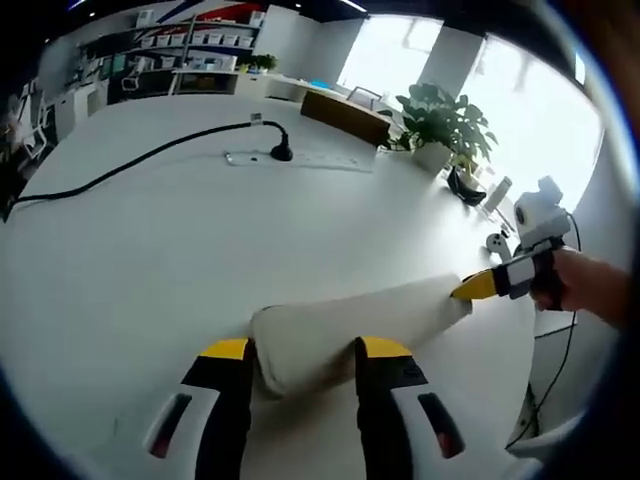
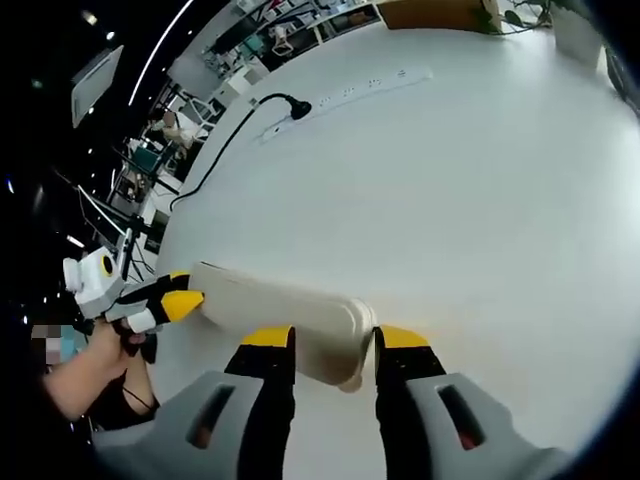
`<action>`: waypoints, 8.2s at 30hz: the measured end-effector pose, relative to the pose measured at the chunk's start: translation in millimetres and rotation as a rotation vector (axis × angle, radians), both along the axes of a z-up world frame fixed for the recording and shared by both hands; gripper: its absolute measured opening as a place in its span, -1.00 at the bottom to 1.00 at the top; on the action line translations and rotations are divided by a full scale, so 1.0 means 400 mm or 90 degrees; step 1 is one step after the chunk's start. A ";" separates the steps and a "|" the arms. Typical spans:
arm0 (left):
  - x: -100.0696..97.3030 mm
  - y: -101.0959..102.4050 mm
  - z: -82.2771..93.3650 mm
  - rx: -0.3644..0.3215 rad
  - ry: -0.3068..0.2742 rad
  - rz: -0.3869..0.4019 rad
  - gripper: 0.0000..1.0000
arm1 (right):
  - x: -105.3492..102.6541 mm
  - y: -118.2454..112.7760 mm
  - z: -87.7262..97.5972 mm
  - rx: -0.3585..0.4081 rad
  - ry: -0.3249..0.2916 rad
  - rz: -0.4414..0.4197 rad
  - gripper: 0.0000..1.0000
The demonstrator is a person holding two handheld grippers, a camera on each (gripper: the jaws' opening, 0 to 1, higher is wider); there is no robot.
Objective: Arrange the utensils inside the cutlery case until each visible utensil rests in its matching compartment.
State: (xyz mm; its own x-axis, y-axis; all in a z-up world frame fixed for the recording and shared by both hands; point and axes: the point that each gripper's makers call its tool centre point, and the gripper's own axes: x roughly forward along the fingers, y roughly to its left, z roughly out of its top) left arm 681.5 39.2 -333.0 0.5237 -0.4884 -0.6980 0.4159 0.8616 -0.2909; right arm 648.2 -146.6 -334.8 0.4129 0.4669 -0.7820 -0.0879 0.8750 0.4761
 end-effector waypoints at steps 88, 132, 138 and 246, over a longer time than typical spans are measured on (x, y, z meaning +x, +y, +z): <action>-0.363 0.186 0.082 0.088 -0.122 -0.262 0.44 | -0.234 0.064 0.104 -0.272 -0.207 0.415 0.32; -0.292 0.116 -0.005 0.286 -0.191 -0.526 0.25 | -0.215 0.184 0.049 -0.372 -0.281 0.811 0.16; -0.298 0.095 -0.024 0.291 -0.193 -0.549 0.24 | -0.230 0.181 0.010 -0.384 -0.259 0.843 0.11; -0.253 0.147 0.042 -0.272 0.033 0.203 0.14 | -0.223 0.093 0.068 0.126 -0.198 -0.069 -0.07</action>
